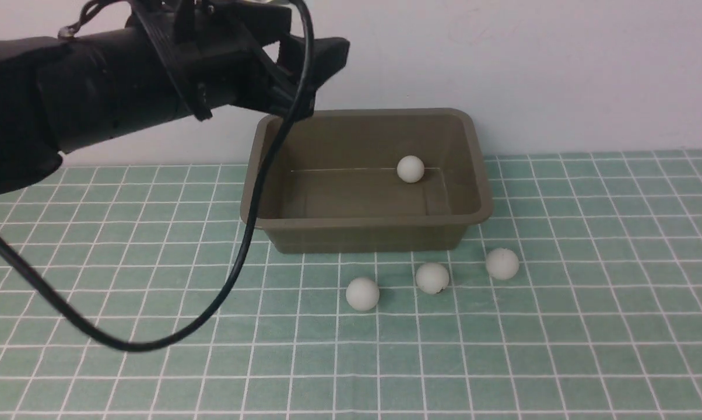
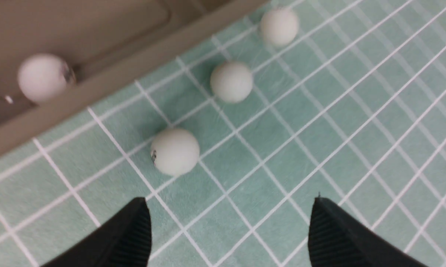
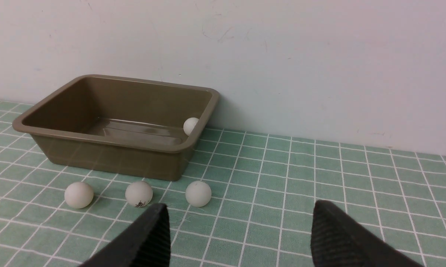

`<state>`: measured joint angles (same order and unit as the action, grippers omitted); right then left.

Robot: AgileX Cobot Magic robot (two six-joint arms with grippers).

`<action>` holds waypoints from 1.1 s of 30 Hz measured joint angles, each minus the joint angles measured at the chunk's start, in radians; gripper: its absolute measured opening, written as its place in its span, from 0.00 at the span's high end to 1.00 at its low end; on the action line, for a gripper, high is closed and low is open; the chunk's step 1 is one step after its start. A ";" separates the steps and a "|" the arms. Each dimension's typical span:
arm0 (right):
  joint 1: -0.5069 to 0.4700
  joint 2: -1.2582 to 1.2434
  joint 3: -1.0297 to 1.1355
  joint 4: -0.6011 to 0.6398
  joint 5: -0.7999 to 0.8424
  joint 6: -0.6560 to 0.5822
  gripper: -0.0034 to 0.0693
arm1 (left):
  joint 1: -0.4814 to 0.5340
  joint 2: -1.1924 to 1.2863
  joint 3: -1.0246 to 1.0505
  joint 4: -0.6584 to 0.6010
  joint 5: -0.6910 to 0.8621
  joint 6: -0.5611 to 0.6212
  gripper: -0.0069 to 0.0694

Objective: Put the table tennis balls in the box on the green coffee tablecloth.
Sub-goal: 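Reach for and grasp a ping pong ball on the table beside the basket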

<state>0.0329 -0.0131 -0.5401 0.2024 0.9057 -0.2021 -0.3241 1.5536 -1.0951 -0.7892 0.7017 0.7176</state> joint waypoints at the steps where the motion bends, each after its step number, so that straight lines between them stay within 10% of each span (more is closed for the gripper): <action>1: 0.000 0.000 0.000 0.000 -0.001 0.000 0.32 | -0.008 0.019 0.000 0.002 -0.008 -0.001 0.24; 29: 0.000 0.000 0.000 0.000 -0.004 0.000 0.32 | -0.216 0.429 -0.004 -0.011 -0.574 -0.039 0.24; 33: 0.000 0.000 0.000 0.000 -0.004 0.000 0.32 | -0.216 0.431 -0.004 -0.013 -0.573 -0.004 0.40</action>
<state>0.0329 -0.0131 -0.5401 0.2023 0.9016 -0.2021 -0.5396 1.9846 -1.0994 -0.8018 0.1288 0.7134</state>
